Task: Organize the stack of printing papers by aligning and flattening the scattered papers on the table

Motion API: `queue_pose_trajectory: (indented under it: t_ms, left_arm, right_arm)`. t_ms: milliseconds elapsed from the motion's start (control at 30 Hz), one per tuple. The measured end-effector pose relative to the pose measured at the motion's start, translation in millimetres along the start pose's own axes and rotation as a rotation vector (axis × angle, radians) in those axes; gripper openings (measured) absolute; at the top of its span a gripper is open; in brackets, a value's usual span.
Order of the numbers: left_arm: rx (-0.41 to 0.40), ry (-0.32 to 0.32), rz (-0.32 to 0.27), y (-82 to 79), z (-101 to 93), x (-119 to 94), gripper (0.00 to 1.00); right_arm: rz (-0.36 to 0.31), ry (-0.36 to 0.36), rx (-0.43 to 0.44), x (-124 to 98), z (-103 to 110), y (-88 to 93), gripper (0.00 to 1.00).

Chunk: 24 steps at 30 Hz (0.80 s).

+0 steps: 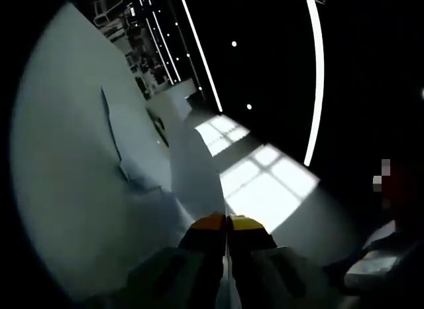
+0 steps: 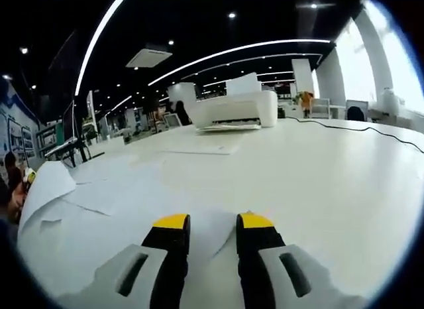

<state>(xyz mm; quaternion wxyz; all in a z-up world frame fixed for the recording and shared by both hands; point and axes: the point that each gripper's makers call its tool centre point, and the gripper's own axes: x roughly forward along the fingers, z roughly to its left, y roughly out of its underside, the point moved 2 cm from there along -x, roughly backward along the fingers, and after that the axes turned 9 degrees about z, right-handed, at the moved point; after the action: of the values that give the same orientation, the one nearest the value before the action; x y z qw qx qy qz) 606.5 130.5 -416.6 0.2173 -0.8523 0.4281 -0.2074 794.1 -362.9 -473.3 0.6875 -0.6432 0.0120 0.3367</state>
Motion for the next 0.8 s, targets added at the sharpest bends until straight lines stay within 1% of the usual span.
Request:
queue_pose_trajectory:
  t_ms: [133, 267, 333, 400, 467, 500, 533, 567, 667, 800]
  left_arm:
    - [-0.001, 0.000, 0.000, 0.2, 0.0, 0.1, 0.05]
    - [-0.002, 0.000, -0.002, -0.1, 0.2, -0.1, 0.05]
    - [-0.003, 0.000, -0.006, -0.5, 0.3, -0.4, 0.05]
    - [0.000, -0.001, -0.005, -0.4, 0.3, -0.5, 0.05]
    - [0.000, -0.002, -0.005, -0.5, 0.6, -0.5, 0.05]
    - [0.000, -0.003, -0.005, 0.1, 0.2, -0.1, 0.05]
    - [0.000, -0.003, -0.004, 0.4, 0.0, -0.1, 0.05]
    - [0.000, -0.003, -0.005, 0.5, -0.2, 0.0, 0.05]
    - [0.000, -0.004, -0.006, 0.1, 0.2, -0.3, 0.05]
    - [-0.001, -0.004, -0.007, 0.0, 0.4, -0.6, 0.05]
  right_arm:
    - [0.006, -0.001, 0.004, 0.7, 0.0, 0.8, 0.19]
    - [0.006, -0.004, 0.015, 0.2, 4.9, 1.4, 0.16]
    - [0.006, -0.002, 0.023, 1.0, -1.2, 0.3, 0.14]
    - [0.005, -0.002, 0.026, 0.7, -0.2, 0.3, 0.12]
    - [0.013, -0.001, -0.006, 2.5, -6.3, -0.2, 0.10]
    - [0.016, 0.002, -0.014, 2.6, -5.6, 0.3, 0.09]
    - [0.020, 0.009, -0.048, 2.9, -5.2, 0.7, 0.08]
    - [0.022, 0.013, -0.062, 2.2, -0.3, 2.0, 0.06]
    - [0.021, 0.017, -0.076, 0.7, 6.7, 2.2, 0.00]
    - [0.002, 0.008, -0.069, 1.3, 4.1, -3.0, 0.00]
